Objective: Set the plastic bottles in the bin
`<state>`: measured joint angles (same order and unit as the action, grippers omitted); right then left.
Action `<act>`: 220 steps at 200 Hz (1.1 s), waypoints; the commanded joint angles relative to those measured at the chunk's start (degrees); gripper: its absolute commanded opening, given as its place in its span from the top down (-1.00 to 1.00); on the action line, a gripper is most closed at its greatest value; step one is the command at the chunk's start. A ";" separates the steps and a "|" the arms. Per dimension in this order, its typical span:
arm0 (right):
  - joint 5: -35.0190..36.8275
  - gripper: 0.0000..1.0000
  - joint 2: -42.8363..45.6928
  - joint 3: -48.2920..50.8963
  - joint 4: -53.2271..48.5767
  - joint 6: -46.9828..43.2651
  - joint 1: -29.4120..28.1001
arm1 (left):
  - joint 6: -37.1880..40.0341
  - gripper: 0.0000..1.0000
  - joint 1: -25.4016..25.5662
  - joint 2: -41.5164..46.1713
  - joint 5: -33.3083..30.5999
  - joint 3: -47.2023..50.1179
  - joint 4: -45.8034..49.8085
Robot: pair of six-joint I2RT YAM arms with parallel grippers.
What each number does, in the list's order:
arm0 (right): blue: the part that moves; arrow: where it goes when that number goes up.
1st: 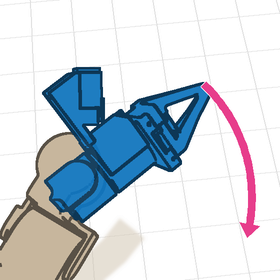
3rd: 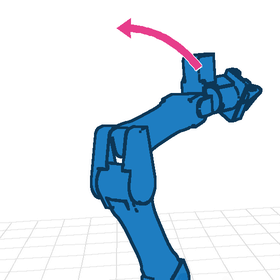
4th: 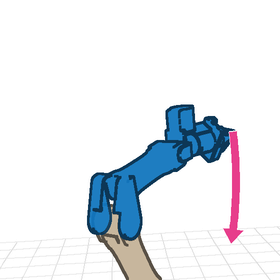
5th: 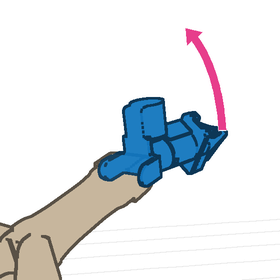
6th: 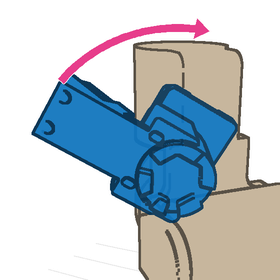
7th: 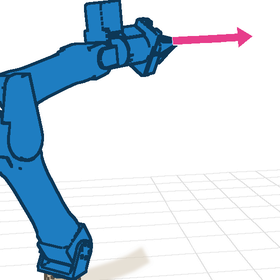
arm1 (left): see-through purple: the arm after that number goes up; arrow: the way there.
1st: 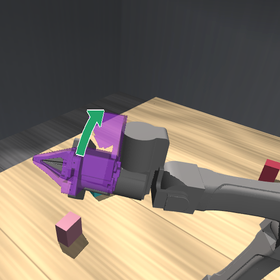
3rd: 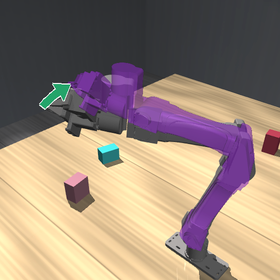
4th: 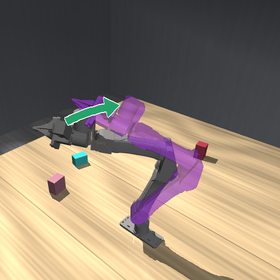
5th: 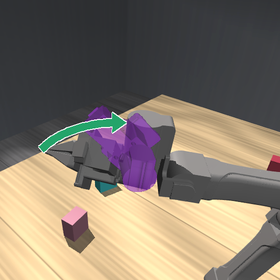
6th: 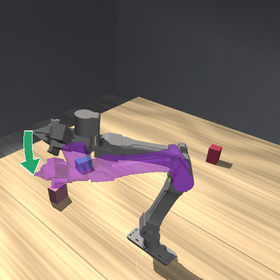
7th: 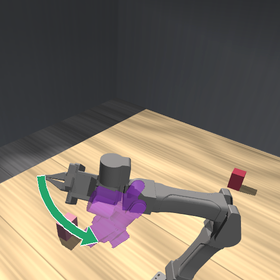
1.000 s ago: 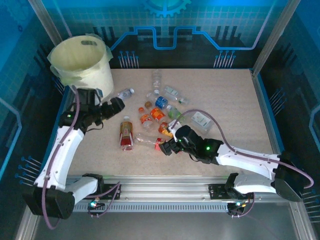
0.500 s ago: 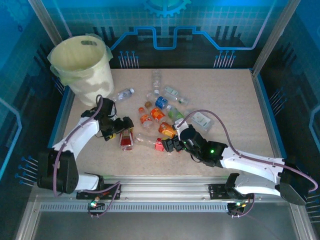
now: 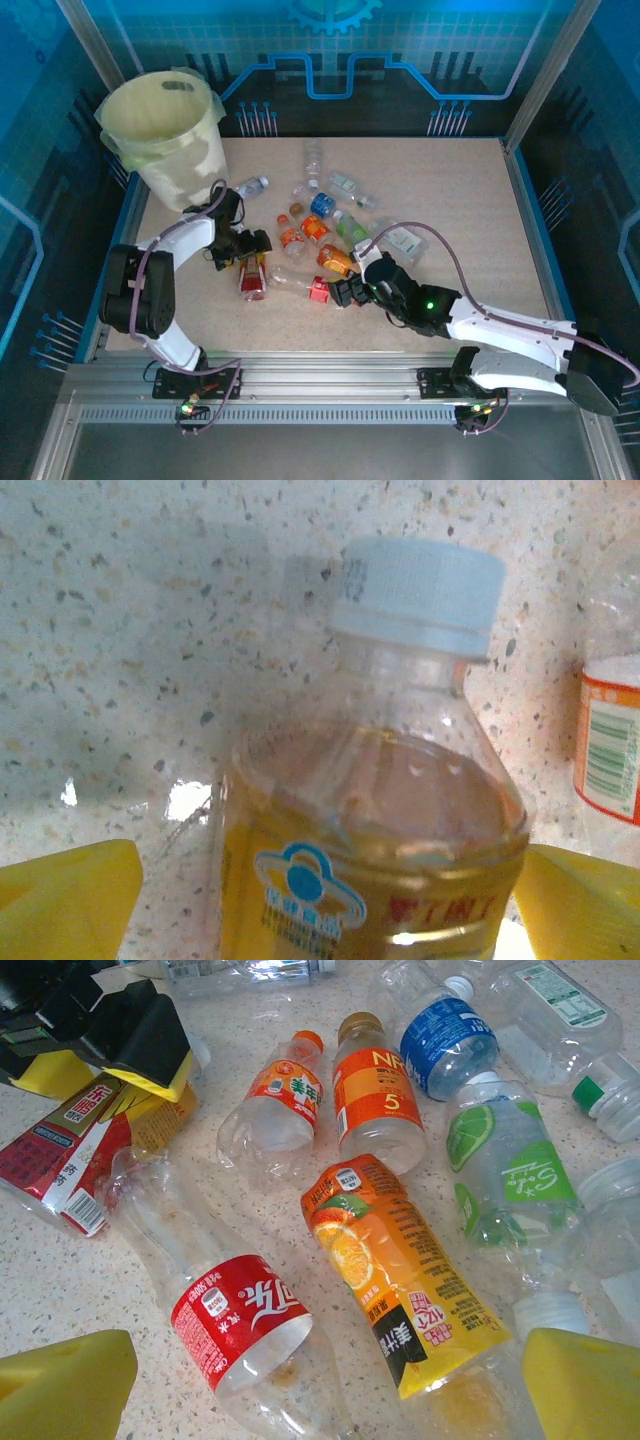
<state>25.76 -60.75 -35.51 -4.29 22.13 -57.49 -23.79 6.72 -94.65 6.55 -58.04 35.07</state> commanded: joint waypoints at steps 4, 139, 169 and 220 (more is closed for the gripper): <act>1.90 -1.00 1.33 0.35 -1.17 0.72 -0.69 | -0.17 -0.84 -0.06 -1.30 -2.40 -0.87 -0.19; -1.25 -1.00 -3.49 -3.43 0.82 -2.53 -0.60 | -2.23 -0.49 -1.10 -2.09 -2.13 1.81 0.56; -4.35 -1.00 -4.17 -3.89 2.55 -4.34 -0.61 | -3.53 -0.36 -1.10 -1.54 -2.56 3.14 -0.99; -7.57 -1.00 -6.87 -7.81 1.74 -6.40 -0.82 | -7.44 -0.11 -1.10 4.71 -4.48 7.14 -6.99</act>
<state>19.86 -66.94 -40.60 -3.97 17.28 -57.49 -28.73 5.48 -92.77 3.40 -53.45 30.55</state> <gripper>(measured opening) 0.999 0.650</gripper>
